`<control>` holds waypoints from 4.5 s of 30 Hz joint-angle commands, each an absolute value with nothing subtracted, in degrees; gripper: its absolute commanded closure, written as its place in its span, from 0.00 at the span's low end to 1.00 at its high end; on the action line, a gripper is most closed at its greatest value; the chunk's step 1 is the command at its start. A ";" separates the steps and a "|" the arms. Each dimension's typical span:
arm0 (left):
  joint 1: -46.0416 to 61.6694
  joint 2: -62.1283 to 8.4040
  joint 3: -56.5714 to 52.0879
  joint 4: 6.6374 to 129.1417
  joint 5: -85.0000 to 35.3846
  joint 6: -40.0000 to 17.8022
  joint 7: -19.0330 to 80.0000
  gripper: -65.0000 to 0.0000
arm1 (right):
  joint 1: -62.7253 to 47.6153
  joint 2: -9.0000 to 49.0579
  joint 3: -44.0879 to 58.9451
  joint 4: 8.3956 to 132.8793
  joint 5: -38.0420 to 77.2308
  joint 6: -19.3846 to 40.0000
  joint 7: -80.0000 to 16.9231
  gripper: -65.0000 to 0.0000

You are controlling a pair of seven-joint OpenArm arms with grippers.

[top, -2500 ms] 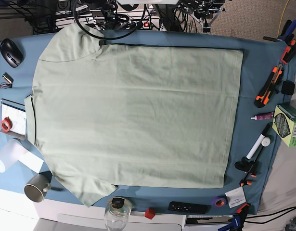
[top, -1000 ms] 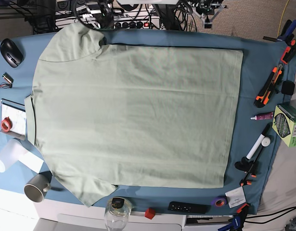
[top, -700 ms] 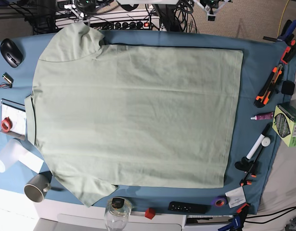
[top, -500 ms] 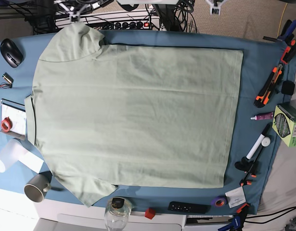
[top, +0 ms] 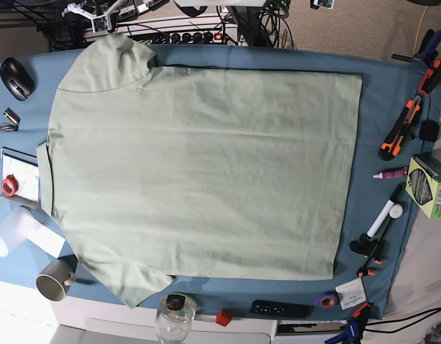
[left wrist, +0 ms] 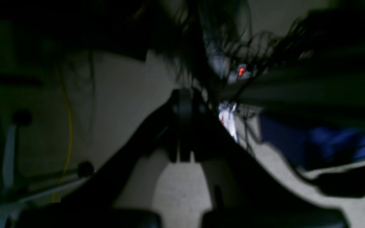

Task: Fold the T-shirt properly
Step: 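Move the right gripper down to the shirt's shoulder corner and grasp it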

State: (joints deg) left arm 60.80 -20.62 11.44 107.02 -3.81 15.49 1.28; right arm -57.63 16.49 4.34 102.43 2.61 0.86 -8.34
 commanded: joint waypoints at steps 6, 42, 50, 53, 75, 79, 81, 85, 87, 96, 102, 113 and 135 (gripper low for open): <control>63.16 -22.74 11.44 114.10 -0.99 15.59 0.45 1.00 | -59.33 16.97 4.60 115.31 2.52 0.62 -12.47 1.00; 58.87 -28.12 11.46 114.61 -1.04 14.96 2.13 1.00 | -37.82 0.95 58.35 109.27 65.12 32.73 -38.52 1.00; 58.54 -28.10 11.46 114.30 -1.02 14.98 2.37 1.00 | -38.52 1.63 58.57 99.88 85.00 39.66 -52.62 1.00; 58.52 -28.10 11.46 114.28 -1.02 14.96 2.59 1.00 | -39.42 1.61 58.57 99.92 85.00 39.66 -51.48 1.00; 56.97 -28.10 11.46 114.28 -1.02 9.13 8.21 1.00 | -35.70 1.65 58.57 99.11 66.06 34.85 -45.84 0.62; 56.97 -28.12 11.46 114.28 -1.04 9.13 8.64 1.00 | -34.09 2.15 58.54 96.92 65.28 34.74 -45.84 0.62; 56.95 -28.12 11.46 114.28 -1.02 9.13 8.62 1.00 | -33.61 2.59 58.54 95.09 64.82 34.41 -45.84 0.62; 56.47 -28.12 11.46 114.28 -1.04 8.88 8.69 1.00 | -32.49 3.90 58.54 88.40 66.98 34.30 -46.11 0.62; 56.05 -28.10 11.46 114.28 -1.06 8.64 9.23 1.00 | -32.03 4.45 58.54 85.45 68.84 34.98 -46.96 0.62; 56.01 -28.12 11.46 114.28 -1.04 7.40 9.23 1.00 | -31.88 4.62 58.24 83.40 74.70 37.41 -49.95 0.62; 55.99 -28.10 11.46 114.28 -1.04 7.40 9.23 1.00 | -31.73 4.60 54.13 83.40 75.13 37.58 -50.13 0.62; 56.01 -28.08 11.44 114.28 -1.02 7.42 9.23 1.00 | -31.94 3.16 49.91 83.40 73.06 36.71 -50.26 0.62; 55.07 -28.10 11.44 114.28 -1.02 7.46 9.23 1.00 | -34.63 0.47 43.31 83.40 74.91 31.38 -52.88 0.62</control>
State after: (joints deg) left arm 54.24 -27.79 11.55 113.60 -1.48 7.44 10.33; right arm -33.78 0.58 43.62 83.55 79.59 33.47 -49.58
